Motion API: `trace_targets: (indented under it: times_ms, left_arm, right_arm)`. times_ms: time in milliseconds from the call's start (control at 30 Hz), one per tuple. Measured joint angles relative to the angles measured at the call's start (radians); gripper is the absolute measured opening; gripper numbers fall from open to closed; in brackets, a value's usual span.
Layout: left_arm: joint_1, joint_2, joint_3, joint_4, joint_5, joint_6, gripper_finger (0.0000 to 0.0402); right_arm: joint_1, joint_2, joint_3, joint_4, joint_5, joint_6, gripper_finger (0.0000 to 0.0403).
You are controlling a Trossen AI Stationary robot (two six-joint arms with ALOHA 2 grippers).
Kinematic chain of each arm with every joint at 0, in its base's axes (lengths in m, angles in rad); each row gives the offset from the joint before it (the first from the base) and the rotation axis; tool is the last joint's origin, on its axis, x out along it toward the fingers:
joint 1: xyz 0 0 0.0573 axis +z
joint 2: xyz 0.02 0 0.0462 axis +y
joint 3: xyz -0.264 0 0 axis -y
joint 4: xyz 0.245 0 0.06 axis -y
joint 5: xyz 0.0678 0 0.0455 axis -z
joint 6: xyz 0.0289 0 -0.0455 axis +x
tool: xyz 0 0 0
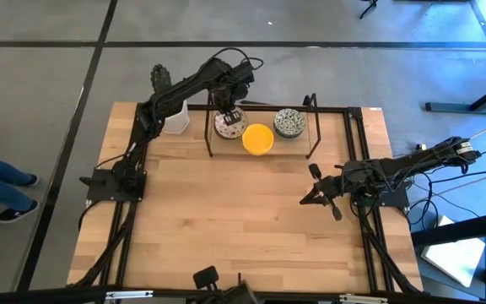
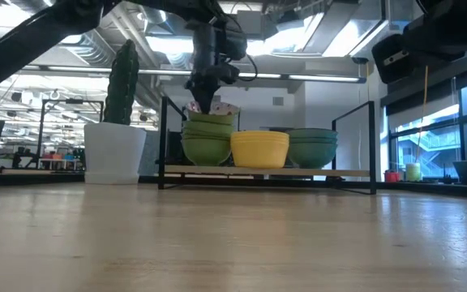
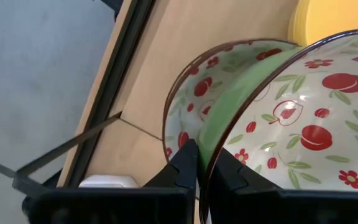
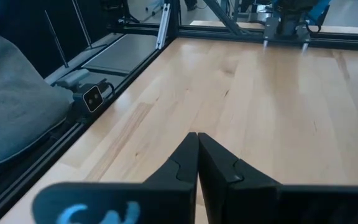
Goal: Pick & Place Mini bowls
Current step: Stack the white red patterned bowl on top of the white red patterned bowl on the shelf
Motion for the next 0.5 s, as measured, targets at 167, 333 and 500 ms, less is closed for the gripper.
trace_targets:
  times_ms: [167, 333, 500]
  left_arm:
    - [0.001, 0.001, -0.025, 0.009, 0.001, 0.024, 0.0008]
    - [0.005, 0.001, -0.026, 0.031, 0.0, 0.04, 0.0023]
    - [0.005, 0.001, -0.026, 0.034, -0.001, 0.045, 0.0043]
  right_arm:
    - [0.0, 0.0, 0.0, 0.0, -0.007, 0.001, 0.0012]
    - [0.0, 0.0, 0.0, 0.0, -0.008, 0.004, 0.0012]
    - [0.0, 0.0, 0.0, 0.0, -0.008, 0.006, 0.0012]
